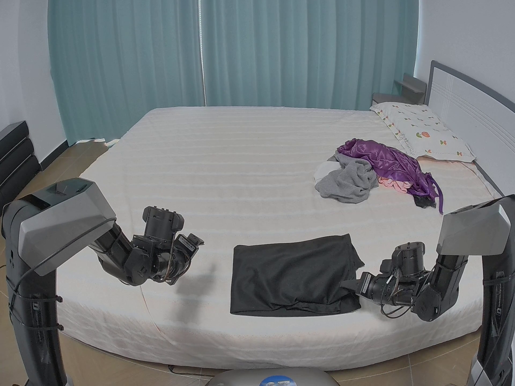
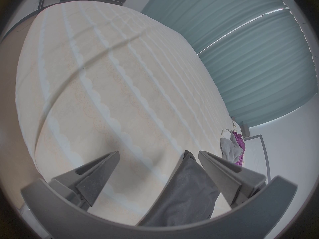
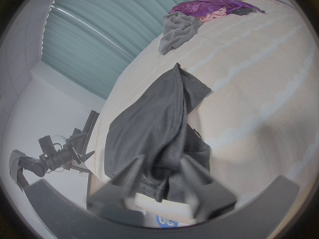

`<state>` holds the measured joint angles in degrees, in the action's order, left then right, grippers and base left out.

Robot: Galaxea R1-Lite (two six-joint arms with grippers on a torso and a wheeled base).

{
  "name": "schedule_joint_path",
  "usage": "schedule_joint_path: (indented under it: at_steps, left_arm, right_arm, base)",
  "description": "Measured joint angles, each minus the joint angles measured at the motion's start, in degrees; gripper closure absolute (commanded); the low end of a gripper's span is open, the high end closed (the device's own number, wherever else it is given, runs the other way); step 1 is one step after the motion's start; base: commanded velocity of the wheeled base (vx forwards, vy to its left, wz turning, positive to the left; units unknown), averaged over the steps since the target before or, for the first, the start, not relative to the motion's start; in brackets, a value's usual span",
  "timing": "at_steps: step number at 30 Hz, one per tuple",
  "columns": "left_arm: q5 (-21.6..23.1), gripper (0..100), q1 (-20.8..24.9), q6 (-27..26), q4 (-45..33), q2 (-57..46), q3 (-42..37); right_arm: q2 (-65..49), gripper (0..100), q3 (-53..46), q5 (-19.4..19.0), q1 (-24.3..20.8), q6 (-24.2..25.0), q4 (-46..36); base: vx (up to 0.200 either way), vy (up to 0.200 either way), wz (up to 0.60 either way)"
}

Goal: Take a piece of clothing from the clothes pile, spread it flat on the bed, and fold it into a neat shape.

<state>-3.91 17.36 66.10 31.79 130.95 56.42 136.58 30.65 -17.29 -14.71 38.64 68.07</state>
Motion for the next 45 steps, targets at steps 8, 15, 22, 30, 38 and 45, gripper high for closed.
schedule_joint_path:
  at_steps: [8, 15, 22, 30, 38, 45]
  left_arm:
    - [0.00, 0, -0.05, 0.06, 0.00, -0.07, 0.00]
    - [0.00, 0, -0.05, 0.06, 0.00, -0.07, 0.00]
    - [0.00, 0, -0.05, 0.06, 0.00, -0.07, 0.00]
    - [0.00, 0, -0.06, 0.09, 0.00, -0.09, 0.02]
    - [-0.02, 0, -0.05, 0.05, 0.00, -0.07, 0.05]
    - [-0.02, 0, -0.05, -0.05, 0.06, -0.05, 0.09]
  right_arm:
    - [-1.80, 100, -2.86, 0.22, 1.60, -1.21, 0.02]
    - [-3.78, 100, -5.92, -0.80, 3.45, -1.72, 0.02]
    - [-4.04, 100, -7.22, -1.13, 3.94, -3.29, 0.02]
    - [-3.47, 0, -7.75, -1.13, 5.33, -6.57, -0.61]
    - [-2.22, 0, -4.55, -1.24, 5.85, -5.75, -0.33]
    - [-0.20, 0, 6.14, -0.69, 6.14, -0.16, -2.41]
  base:
    - [0.000, 0.000, 0.00]
    - [0.000, 0.000, 0.00]
    - [0.000, 0.000, 0.00]
    - [0.000, 0.000, 0.00]
    - [0.000, 0.000, 0.00]
    - [0.000, 0.000, 0.00]
